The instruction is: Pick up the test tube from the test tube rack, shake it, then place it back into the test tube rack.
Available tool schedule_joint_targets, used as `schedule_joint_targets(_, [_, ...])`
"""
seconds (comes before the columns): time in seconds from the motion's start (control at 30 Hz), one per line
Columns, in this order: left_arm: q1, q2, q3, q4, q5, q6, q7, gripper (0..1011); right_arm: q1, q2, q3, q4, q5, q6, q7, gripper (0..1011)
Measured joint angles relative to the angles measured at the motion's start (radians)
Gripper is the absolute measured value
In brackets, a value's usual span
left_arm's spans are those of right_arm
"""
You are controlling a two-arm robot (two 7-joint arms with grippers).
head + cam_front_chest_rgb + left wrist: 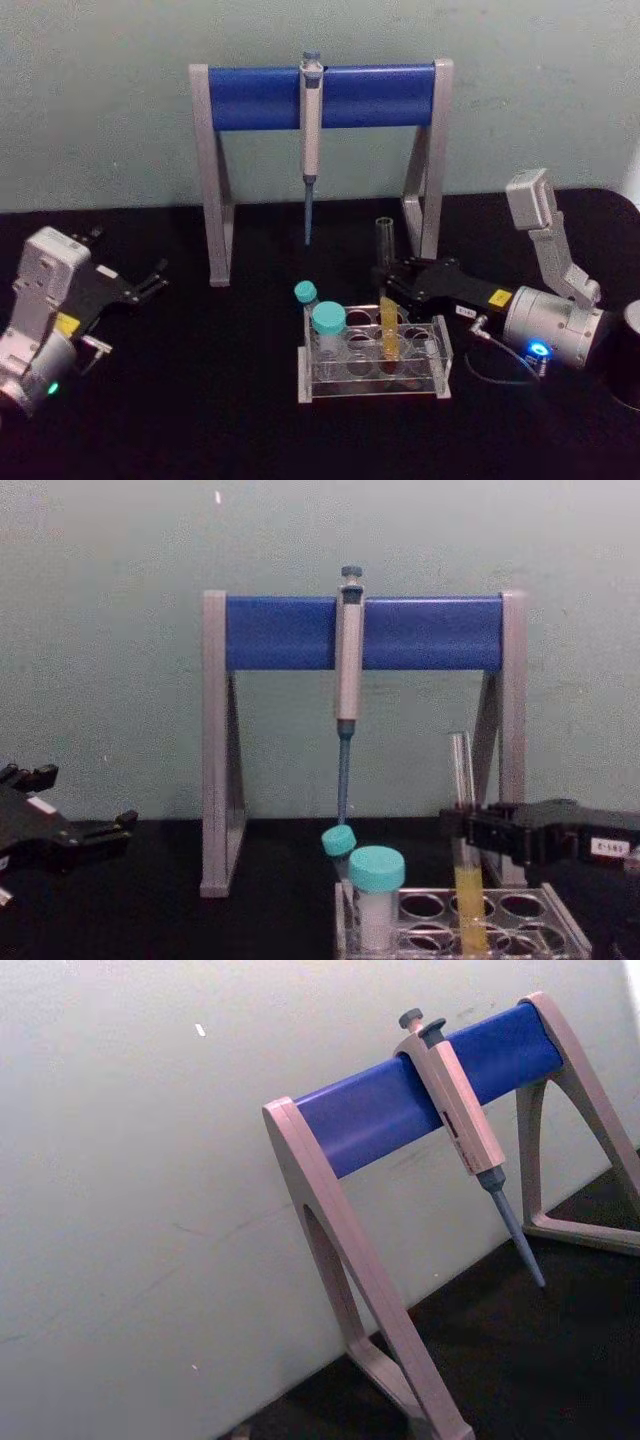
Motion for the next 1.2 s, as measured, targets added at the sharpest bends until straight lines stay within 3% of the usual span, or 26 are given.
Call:
schedule_joint_targets(0.57, [0.0,0.0,0.0,0.0,0.0,0.0,0.0,1010,-0.077,0.021,0.036,-0.088,-0.04,-0.145,-0.02,229])
schedule_joint_targets(0.87, [0.0,0.0,0.0,0.0,0.0,0.0,0.0,1010,-0.108,0.029,0.082,-0.164,-0.044,-0.185,-0.034,229])
schedule_joint_targets(1.2, [0.0,0.0,0.0,0.0,0.0,0.0,0.0,1010,-0.094,0.013,0.1,-0.18,-0.024,-0.197,-0.021,229])
